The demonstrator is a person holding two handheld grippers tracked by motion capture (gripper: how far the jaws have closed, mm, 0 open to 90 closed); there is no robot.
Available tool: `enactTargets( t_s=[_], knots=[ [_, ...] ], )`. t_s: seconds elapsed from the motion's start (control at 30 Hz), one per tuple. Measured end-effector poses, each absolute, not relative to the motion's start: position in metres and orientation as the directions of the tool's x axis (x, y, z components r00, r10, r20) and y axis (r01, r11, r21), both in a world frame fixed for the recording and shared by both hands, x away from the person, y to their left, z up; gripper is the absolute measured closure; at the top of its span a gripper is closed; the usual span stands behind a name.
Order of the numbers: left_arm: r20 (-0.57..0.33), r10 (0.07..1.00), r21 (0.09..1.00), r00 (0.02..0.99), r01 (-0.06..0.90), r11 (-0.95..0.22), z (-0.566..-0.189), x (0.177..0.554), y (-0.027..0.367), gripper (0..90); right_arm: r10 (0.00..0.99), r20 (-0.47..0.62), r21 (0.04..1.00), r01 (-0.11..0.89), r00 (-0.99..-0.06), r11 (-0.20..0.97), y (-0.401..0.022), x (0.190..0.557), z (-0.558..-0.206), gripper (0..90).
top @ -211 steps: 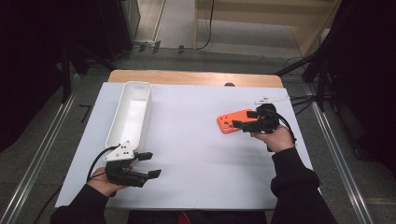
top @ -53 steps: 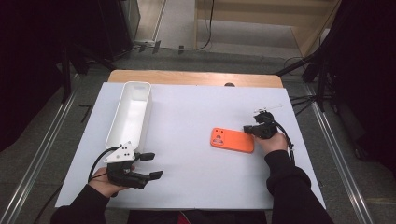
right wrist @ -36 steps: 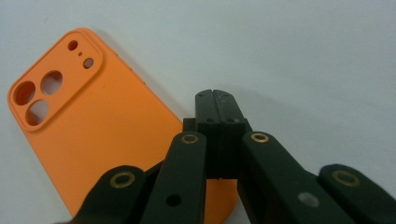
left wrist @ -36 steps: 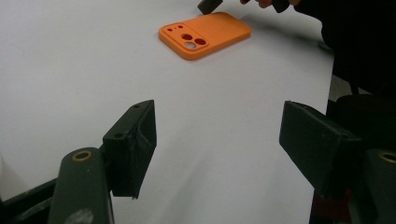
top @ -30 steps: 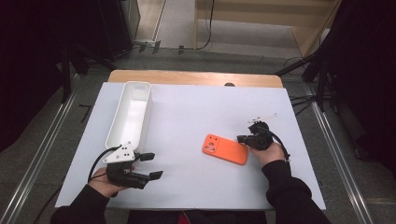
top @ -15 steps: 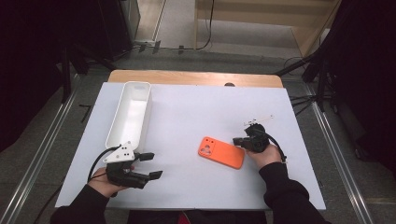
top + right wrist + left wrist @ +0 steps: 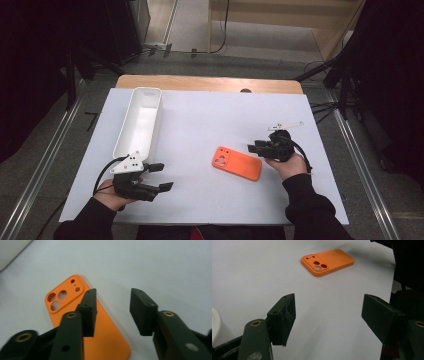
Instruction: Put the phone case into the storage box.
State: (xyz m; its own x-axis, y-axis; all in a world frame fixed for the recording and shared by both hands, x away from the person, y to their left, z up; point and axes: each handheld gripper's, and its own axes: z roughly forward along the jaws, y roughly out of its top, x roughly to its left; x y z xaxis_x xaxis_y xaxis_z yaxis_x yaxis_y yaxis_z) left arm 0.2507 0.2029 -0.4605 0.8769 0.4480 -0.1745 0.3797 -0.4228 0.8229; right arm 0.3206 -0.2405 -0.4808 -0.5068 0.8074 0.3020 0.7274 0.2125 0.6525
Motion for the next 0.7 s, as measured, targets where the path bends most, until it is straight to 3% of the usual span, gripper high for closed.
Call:
enactTargets(
  t_s=[0.33, 0.7],
  knots=[
    [-0.171, 0.449, 0.822, 0.877, 0.378, -0.426, -0.461, 0.251, 0.203, 27.8, 0.751, 0.324, 0.694, 0.684, -0.576, 0.225, -0.242, 0.3, -0.469, 38.6],
    [-0.168, 0.454, 0.819, 0.875, 0.38, -0.429, -0.461, 0.252, 0.203, 27.7, 0.706, 0.318, 0.716, 0.648, -0.633, 0.259, -0.241, 0.276, -0.47, 33.9]
  ],
)
